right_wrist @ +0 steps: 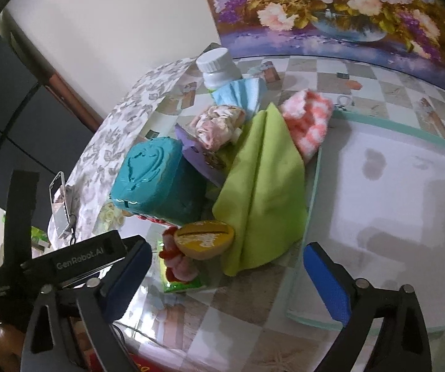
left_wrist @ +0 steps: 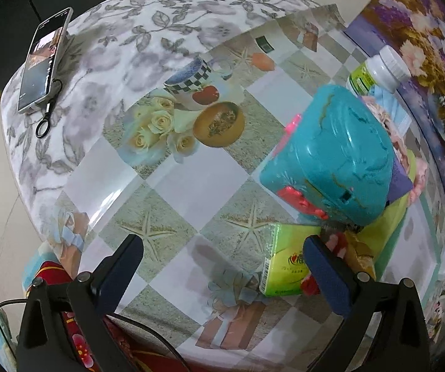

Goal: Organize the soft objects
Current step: 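Reach the left tool to the green tissue pack while the right tool reaches the yellow soap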

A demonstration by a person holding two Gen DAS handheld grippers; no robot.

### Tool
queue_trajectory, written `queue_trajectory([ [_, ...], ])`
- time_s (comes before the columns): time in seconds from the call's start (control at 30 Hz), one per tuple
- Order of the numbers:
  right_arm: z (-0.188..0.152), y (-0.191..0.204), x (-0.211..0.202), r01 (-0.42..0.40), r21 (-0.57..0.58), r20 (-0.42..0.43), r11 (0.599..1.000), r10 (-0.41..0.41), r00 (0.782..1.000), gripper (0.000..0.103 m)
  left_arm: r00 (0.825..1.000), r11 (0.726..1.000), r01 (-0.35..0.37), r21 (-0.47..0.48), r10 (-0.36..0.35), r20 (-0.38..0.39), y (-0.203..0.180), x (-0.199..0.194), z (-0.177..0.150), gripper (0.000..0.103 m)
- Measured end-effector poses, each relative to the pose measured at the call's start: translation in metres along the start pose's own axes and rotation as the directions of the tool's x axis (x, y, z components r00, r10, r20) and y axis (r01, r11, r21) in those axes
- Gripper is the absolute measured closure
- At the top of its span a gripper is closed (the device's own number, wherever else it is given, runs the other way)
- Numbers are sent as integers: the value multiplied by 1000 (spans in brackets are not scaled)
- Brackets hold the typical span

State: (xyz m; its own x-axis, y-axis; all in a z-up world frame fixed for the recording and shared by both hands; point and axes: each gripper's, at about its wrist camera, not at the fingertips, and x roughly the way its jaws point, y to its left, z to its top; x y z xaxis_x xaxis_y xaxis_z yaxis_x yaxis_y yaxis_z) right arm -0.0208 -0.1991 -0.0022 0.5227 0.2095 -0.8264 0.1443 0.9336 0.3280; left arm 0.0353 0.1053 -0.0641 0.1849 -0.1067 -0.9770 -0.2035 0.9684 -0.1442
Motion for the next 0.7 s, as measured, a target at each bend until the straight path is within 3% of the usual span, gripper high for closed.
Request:
queue_trajectory([
  [0.17,1,11,10,-35,-47,-27,998,34,999,16,999,999,19,-28,-18,28,6,-6,3,1],
  [0.43,1,15,26,-66,-66,-66,996,62,996,28,998,1000,22,9,-22,56,-2,-7,2,1],
  [0.53,1,15,33,-65,-64,-85,996,59,995,35,998,999,38,-1,-38,44,-4,-2,6,1],
  [0.7,3,14,38,-67,-57,-84,996,62,994,38,998,998,57,-6,-57,29,-3,-2,3,1],
])
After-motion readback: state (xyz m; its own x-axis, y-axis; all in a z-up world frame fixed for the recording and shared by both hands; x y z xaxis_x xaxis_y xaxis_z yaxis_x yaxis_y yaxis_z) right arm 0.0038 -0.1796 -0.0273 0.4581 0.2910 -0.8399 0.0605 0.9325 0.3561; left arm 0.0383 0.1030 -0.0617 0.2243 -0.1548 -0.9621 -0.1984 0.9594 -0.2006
